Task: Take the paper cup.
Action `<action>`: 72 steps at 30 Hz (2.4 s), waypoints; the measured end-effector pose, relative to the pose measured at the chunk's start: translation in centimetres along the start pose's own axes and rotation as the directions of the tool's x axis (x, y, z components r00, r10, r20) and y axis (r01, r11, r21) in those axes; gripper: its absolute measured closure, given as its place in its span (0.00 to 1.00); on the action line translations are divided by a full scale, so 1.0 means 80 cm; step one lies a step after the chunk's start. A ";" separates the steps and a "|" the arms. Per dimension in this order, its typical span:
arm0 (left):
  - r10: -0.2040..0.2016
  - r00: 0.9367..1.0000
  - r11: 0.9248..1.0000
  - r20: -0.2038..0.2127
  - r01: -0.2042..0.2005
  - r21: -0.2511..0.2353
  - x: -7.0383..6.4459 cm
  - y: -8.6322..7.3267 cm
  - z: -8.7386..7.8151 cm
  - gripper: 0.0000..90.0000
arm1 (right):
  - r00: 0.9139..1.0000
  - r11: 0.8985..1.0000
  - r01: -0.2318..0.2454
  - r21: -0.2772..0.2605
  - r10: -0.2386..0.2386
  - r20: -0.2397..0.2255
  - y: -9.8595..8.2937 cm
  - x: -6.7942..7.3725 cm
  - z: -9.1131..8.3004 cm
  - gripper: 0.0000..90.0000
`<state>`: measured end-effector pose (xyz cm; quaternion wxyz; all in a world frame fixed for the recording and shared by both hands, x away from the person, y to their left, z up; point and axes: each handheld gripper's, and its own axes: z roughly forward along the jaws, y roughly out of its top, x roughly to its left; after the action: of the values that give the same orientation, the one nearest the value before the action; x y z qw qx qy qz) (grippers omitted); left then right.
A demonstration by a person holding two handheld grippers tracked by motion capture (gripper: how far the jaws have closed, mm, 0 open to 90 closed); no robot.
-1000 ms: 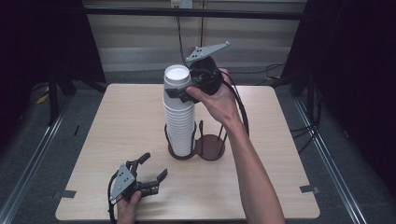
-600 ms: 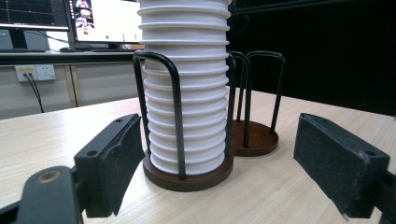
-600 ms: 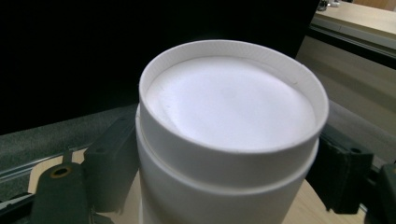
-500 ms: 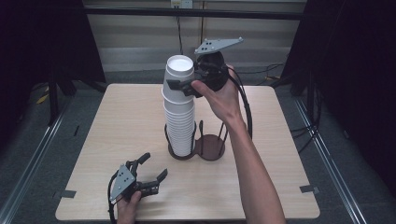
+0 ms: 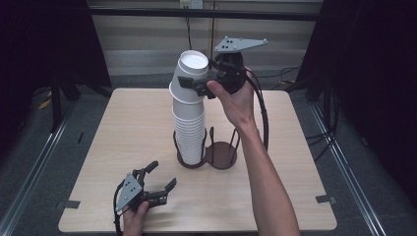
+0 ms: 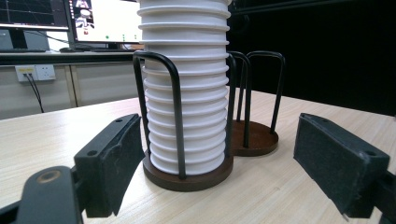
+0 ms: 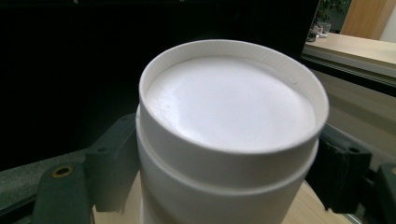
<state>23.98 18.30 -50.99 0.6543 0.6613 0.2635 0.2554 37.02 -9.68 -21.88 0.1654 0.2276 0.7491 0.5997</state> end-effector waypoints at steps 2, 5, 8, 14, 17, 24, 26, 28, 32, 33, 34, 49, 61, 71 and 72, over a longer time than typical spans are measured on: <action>0.000 1.000 1.000 0.000 0.000 0.000 0.000 0.000 0.000 0.17 | 1.000 1.000 -0.003 -0.016 0.003 0.001 0.001 0.000 -0.002 0.23; 0.000 1.000 1.000 0.000 0.000 0.000 0.000 0.000 0.000 0.17 | 1.000 0.999 -0.013 -0.040 0.013 -0.001 0.003 -0.001 -0.005 0.23; 0.000 1.000 1.000 0.000 0.000 0.000 0.000 0.000 0.000 0.17 | 1.000 0.998 -0.024 -0.052 0.024 -0.006 0.004 -0.001 -0.009 0.23; 0.000 1.000 1.000 -0.001 0.000 0.001 0.000 0.000 0.000 0.17 | 0.999 0.995 -0.042 -0.088 0.040 -0.017 0.007 -0.003 -0.017 0.23; 0.000 1.000 1.000 -0.001 0.000 0.000 0.000 0.000 0.000 0.17 | 0.999 0.995 -0.040 -0.096 0.038 -0.016 0.008 -0.002 -0.018 0.23; 0.000 1.000 1.000 -0.001 0.000 0.001 0.000 0.000 0.000 0.17 | 0.999 0.991 -0.049 -0.122 0.047 -0.013 0.009 -0.003 -0.025 0.23; 0.000 1.000 1.000 -0.001 0.000 0.001 0.000 0.000 0.000 0.17 | 0.999 0.991 -0.048 -0.128 0.047 -0.010 0.009 -0.004 -0.029 0.23; 0.000 1.000 1.000 -0.001 0.000 0.001 0.000 0.000 0.000 0.17 | 0.999 0.989 -0.052 -0.141 0.051 -0.012 0.009 -0.004 -0.034 0.23; 0.000 1.000 1.000 -0.001 0.000 0.001 0.000 0.000 0.000 0.17 | 0.999 0.988 -0.050 -0.149 0.050 -0.006 0.009 -0.005 -0.044 0.23; 0.000 1.000 1.000 -0.001 0.000 0.001 0.000 0.000 0.000 0.17 | 0.999 0.987 -0.052 -0.149 0.052 -0.007 0.009 -0.005 -0.046 0.23; 0.000 1.000 1.000 -0.001 0.000 0.001 0.000 0.000 0.000 0.17 | 0.999 0.987 -0.055 -0.152 0.054 -0.010 0.008 -0.006 -0.049 0.23; 0.000 1.000 1.000 -0.002 0.000 0.000 0.000 0.000 0.000 0.17 | 0.998 0.990 -0.058 -0.131 0.061 0.019 -0.011 -0.012 -0.094 0.23; 0.002 0.999 1.000 -0.040 -0.001 0.011 -0.002 0.001 0.000 0.18 | 0.997 0.995 -0.042 -0.093 0.047 0.054 -0.032 -0.010 -0.120 0.23; 0.024 0.999 0.999 0.039 -0.025 0.022 -0.011 0.010 0.003 0.18 | 0.997 0.995 -0.056 -0.080 0.059 0.043 -0.068 0.000 -0.120 0.23; 0.021 0.999 0.999 0.043 -0.022 0.025 -0.010 0.012 0.001 0.18 | 0.997 0.995 -0.058 -0.079 0.062 0.041 -0.072 0.001 -0.119 0.23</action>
<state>23.49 17.66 -49.99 0.6485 0.6777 0.2455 0.2447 31.20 -18.52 -25.35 0.1724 0.2564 0.7143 0.6279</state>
